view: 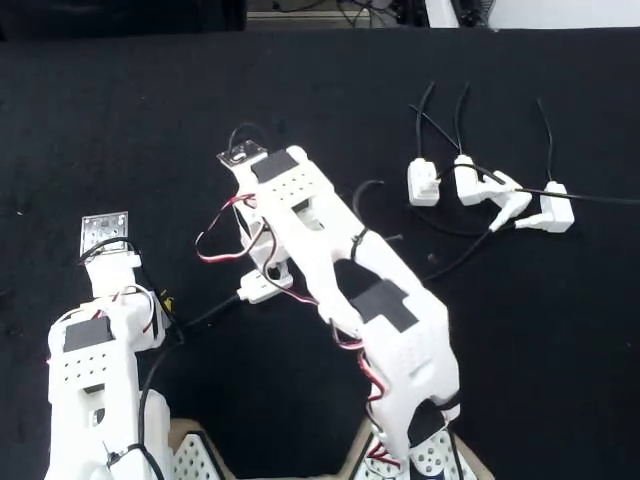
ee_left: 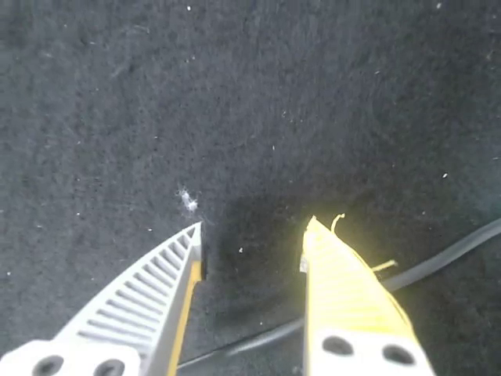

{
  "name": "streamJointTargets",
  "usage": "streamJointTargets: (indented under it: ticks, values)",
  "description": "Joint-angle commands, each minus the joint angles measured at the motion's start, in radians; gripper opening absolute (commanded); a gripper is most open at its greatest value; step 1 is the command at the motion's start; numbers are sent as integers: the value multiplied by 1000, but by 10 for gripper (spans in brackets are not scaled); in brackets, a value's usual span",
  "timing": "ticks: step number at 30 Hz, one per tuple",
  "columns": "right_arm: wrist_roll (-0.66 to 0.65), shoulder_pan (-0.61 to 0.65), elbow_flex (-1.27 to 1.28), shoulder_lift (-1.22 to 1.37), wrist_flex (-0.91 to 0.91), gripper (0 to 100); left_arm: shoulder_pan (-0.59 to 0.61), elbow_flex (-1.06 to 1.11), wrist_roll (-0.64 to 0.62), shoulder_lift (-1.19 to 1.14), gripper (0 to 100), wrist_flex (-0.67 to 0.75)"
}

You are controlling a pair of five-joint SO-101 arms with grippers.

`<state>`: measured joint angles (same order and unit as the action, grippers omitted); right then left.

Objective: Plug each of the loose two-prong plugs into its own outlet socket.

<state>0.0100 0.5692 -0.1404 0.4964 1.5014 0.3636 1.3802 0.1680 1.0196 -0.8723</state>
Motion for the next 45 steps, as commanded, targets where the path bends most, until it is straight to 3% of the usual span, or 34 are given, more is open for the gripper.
streamJointTargets:
  ticks: [1,4,10,18,21,25,35,39,45]
  values:
    - [5,8,41,-53,-49,11,7,-7,0,20,209,11]
    - [-6,9,47,-84,-54,24,7,-7,0,20,209,11]
    - [-87,21,44,-122,-48,186,7,-7,0,20,209,11]
    - [-226,150,48,-314,-31,191,7,-7,0,20,209,11]
    - [-324,164,79,-377,-35,193,12,-7,0,20,209,9]
    - [-552,161,179,-392,-60,194,15,-10,0,20,209,9]
    - [-991,160,455,-386,-351,194,15,-12,0,20,209,9]
    - [-1076,160,493,-384,-361,192,15,-12,0,20,209,9]
    - [-1085,153,539,-384,-448,191,15,-12,0,20,209,9]
